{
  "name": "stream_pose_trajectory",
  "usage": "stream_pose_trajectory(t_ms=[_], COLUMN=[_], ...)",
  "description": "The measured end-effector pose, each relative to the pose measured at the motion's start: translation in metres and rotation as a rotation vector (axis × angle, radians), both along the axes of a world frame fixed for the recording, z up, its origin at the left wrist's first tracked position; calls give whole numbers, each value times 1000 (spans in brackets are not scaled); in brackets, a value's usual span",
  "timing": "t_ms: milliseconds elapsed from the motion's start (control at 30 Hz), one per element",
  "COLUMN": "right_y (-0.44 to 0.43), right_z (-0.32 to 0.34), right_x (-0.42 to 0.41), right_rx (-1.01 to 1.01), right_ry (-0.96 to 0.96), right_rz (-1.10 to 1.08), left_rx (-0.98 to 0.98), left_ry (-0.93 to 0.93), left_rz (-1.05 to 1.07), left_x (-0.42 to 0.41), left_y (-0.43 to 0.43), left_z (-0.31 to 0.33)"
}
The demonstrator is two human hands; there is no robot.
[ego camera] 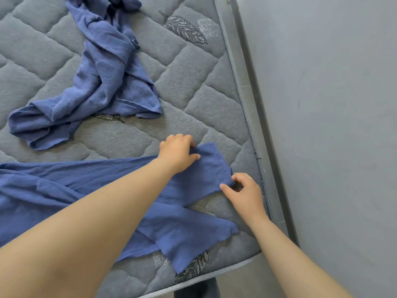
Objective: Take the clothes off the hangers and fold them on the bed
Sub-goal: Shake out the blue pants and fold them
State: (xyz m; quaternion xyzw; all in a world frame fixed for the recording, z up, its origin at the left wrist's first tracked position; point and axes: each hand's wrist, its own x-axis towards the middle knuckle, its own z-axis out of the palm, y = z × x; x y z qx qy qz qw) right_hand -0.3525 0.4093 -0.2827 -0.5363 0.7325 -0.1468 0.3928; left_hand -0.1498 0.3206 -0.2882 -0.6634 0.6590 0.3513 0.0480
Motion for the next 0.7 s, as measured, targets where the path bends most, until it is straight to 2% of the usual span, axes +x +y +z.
stream_pose_trajectory(t_ms=[67, 167, 300, 400, 500, 600, 700], right_y=[5, 10, 12, 7, 6, 8, 20], right_z=[5, 20, 47, 62, 72, 78, 84], right_x=[-2, -7, -11, -7, 5, 18, 29], right_rx=[7, 23, -287, -357, -265, -116, -23], right_ry=[-70, -115, 13, -1, -120, -193, -377], right_rz=[-10, 29, 381, 494, 310, 77, -48], left_rx=[58, 56, -89, -166, -182, -259, -375], left_ry=[86, 311, 419, 409, 382, 455, 515], left_rz=[21, 162, 148, 163, 176, 233, 197], left_x=[-1, 7, 32, 49, 54, 55, 65], left_y=[-4, -6, 0, 0, -2, 0, 10], left_z=[2, 15, 40, 47, 50, 61, 76])
